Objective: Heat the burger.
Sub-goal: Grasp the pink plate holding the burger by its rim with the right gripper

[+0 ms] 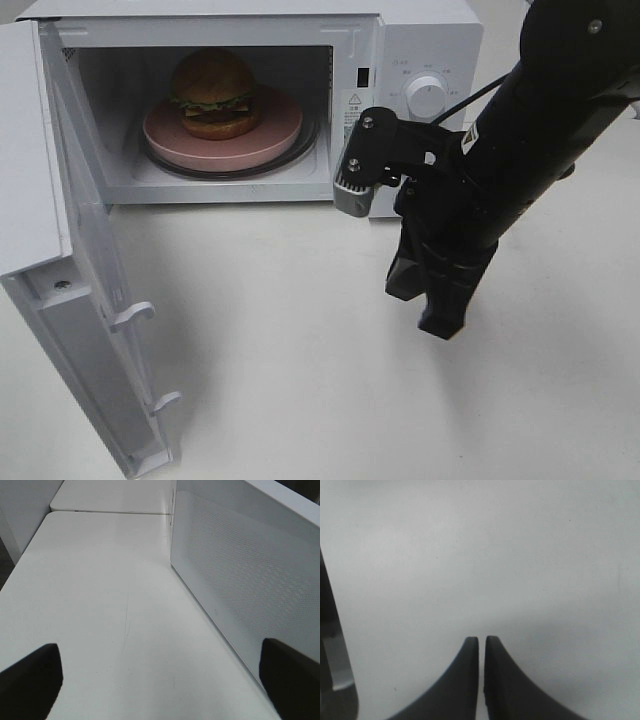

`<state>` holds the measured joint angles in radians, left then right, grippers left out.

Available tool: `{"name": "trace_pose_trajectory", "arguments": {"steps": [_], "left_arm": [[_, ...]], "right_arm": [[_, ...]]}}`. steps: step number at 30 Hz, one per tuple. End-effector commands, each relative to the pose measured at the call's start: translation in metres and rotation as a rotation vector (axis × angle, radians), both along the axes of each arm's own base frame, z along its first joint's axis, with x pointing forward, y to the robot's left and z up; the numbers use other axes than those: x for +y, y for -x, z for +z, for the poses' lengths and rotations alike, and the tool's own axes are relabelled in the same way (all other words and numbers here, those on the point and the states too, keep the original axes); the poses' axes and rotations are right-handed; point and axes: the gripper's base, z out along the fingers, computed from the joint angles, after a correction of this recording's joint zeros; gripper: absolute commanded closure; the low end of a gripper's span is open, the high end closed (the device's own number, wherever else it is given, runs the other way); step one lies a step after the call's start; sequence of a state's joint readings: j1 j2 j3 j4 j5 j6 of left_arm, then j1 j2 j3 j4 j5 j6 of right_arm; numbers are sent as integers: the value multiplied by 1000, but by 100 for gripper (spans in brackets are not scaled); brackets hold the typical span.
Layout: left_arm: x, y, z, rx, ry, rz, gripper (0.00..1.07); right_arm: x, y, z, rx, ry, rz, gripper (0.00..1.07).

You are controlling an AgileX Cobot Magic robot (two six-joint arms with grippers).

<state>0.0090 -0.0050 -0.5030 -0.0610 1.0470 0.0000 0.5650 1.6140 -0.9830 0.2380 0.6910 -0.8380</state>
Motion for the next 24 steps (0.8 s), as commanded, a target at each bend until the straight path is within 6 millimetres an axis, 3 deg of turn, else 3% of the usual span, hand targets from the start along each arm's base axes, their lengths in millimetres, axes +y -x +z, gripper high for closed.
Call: {"name": "trace_pose_trajectory", "arguments": {"steps": [1,10,15,21,23,24], "left_arm": [[0,1,0,-15,-3,5,7],[0,1,0,-15,-3,5,7],[0,1,0,-15,-3,5,7],[0,1,0,-15,-3,5,7],[0,1,0,-15,-3,5,7],[0,1,0,-15,-3,5,7]], "right_arm": [[-7,-4,7,-66,98,198,101],[-15,-10,8,-167,239,451,98],[-15,-13,9,-205,257,477,96],[-13,-17,10,-259,247,456,82],[-11,-20,11,-285,228,419,62],[-11,-20,11,-285,228,419,62]]}}
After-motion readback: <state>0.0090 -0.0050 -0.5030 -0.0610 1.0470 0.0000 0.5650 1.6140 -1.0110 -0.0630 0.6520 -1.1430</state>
